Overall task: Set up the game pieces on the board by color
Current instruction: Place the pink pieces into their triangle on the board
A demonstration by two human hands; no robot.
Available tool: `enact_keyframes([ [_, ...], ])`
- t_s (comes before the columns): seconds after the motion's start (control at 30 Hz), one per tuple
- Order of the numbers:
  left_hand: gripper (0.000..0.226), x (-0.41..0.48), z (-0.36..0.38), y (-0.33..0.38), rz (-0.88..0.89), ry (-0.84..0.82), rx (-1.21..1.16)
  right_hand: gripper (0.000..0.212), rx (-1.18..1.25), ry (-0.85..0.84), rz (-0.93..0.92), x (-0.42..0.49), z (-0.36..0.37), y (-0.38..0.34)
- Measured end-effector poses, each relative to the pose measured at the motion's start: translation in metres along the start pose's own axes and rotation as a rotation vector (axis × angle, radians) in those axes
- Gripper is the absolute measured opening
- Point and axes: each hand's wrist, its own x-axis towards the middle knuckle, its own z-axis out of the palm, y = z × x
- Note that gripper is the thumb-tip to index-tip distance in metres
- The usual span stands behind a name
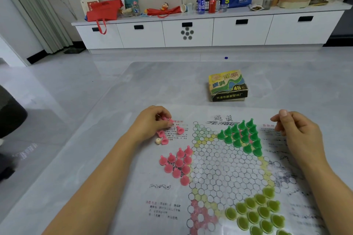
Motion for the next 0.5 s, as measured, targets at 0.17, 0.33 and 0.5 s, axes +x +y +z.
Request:
enact_keyframes([
  [0.17, 0.011, -0.01, 0.0, -0.001, -0.068, 0.077, -0.284, 0.027, 0.014, -0.018, -0.021, -0.001, 0.0, -0.004],
  [0.33, 0.004, -0.036, -0.01, 0.026, -0.097, 0.217, -0.792, 0.017, 0.122, -0.149, -0.08, -0.008, -0.002, -0.033],
  [0.5, 0.023, -0.061, -0.004, 0.06, -0.094, 0.065, -0.866, 0.022, 0.075, -0.495, -0.212, -0.03, 0.011, -0.082],
])
